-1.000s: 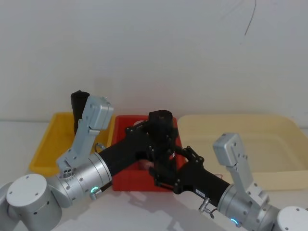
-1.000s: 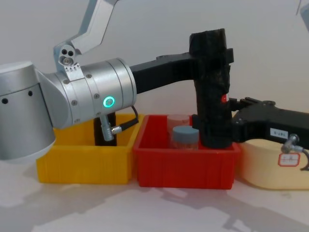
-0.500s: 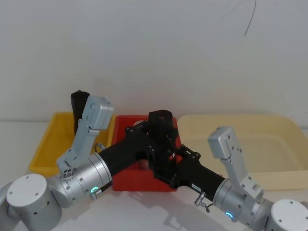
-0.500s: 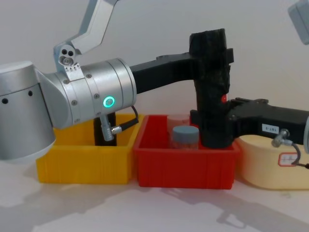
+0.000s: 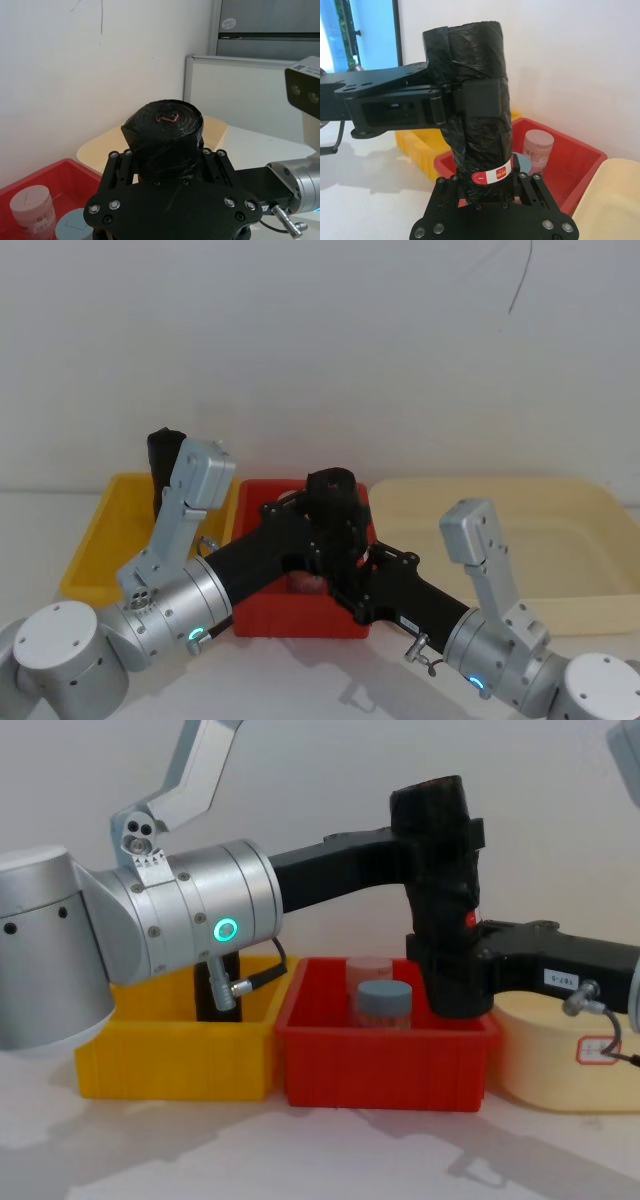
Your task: Pick up the garbage bag with the one hand and transfer it to the other hand.
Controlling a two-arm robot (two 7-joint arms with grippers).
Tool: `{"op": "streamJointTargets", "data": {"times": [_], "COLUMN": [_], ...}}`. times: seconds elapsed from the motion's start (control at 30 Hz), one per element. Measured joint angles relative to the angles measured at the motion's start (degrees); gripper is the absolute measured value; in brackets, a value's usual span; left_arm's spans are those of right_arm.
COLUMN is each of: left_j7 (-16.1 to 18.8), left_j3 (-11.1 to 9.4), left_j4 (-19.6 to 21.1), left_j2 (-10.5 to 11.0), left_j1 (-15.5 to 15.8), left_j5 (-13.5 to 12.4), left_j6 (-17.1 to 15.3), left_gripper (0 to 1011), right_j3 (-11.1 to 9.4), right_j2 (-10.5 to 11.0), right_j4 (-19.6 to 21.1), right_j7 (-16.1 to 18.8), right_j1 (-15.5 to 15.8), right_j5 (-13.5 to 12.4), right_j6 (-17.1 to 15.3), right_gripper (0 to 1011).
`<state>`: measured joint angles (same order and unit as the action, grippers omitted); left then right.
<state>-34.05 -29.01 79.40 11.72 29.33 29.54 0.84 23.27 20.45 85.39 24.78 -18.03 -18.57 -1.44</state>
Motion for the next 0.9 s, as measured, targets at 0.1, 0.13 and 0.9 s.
{"op": "streamJointTargets", "data": {"times": [0.1,0.13,0.9], "left_j7": [0.0,0.0,0.0], "left_j3": [0.0,-0.01,-0.01], "left_j4": [0.0,0.0,-0.02], "left_j2": [0.01,0.01,0.0], "left_j1": [0.0,0.0,-0.01], "left_j5": [-0.01,-0.01,-0.02], "left_j6": [-0.02,-0.02,-0.02], "left_gripper": [586,623,1001], "right_j3": [-0.14,-0.18,-4.37], "right_j2": [-0.08,-0.09,2.41], "right_j4": [-0.06,-0.07,-0.5], "right_j7": [0.01,0.02,-1.03], "right_j1": [0.05,0.07,-0.27], "right_j5": [-0.41,-0.55,-2.33], "right_j6": [0.44,0.57,0.29], "right_gripper": [472,472,472]}}
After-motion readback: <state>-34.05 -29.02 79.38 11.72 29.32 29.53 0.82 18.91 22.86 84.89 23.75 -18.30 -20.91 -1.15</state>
